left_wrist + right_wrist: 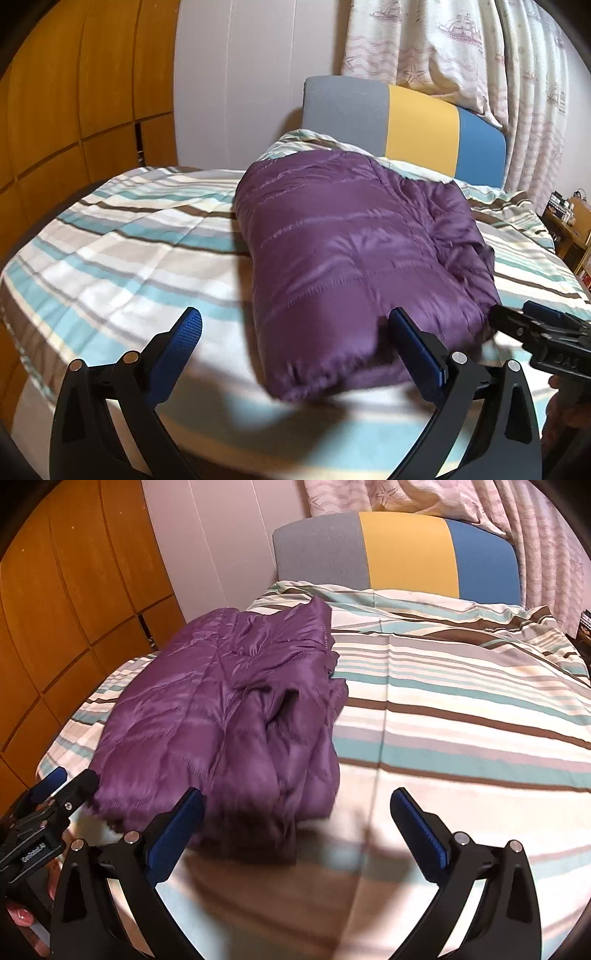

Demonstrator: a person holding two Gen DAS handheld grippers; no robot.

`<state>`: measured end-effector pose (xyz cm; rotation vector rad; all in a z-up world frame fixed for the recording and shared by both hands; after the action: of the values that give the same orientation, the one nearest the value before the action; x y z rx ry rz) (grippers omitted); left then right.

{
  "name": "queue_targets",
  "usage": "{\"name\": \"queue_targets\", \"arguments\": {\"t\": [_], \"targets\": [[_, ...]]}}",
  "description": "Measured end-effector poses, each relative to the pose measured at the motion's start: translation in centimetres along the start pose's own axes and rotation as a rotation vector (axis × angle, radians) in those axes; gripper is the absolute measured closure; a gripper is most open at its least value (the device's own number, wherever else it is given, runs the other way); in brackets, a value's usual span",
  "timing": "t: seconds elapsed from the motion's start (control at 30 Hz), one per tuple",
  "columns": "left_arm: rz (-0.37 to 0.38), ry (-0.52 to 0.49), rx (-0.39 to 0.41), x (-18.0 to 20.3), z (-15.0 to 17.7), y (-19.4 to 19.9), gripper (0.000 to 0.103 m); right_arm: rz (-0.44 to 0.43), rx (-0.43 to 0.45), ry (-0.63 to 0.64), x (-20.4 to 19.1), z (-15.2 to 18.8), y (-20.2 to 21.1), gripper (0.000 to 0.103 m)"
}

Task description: Fold large clothes

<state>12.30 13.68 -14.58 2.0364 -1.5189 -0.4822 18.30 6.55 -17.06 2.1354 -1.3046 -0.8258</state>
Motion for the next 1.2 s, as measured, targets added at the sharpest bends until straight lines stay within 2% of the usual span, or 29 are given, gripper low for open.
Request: {"name": "queue_targets", "arguments": {"t": [0.13,0.4,0.53,0.8,1.2], "targets": [[0.017,-0.001,-0.022,1.0,0.9,2.1,0.003,-0.016,0.007,0.017,-0.6,0.9,2.4,0.002],[0.047,-0.02,0.041,2.5,0.7,6.9,0.003,-0.047,0.073,0.054,-1.8,1.9,7.8,0.002],[0.064,-0.016,0.064,2.7,0.3,8.6,0.003,-0.045,0.101,0.056,-1.7,1.8,9.1,0.002],[0.092,0.007,0.065,2.8,0.1,9.1,0.003,-0.056,0.128,0.06,-2.2,1.4,10.7,0.002],[0.115,0.026,0.049,3.1,0.5,9.1,0.003,-0.055,0.125,0.047,-1.8,1.4,10.7,0.002]]}}
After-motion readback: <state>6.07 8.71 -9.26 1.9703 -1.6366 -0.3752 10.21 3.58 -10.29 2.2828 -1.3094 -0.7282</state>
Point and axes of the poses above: each gripper's, at about its wrist camera, not at the fingertips, and y roughly against the way its jaws point, x to its right, z to its underside, the point moved 10 cm from there along -y, roughly the way its jaws point, and after that the axes turned 2 degrees about -y, right-handed, at the moved point
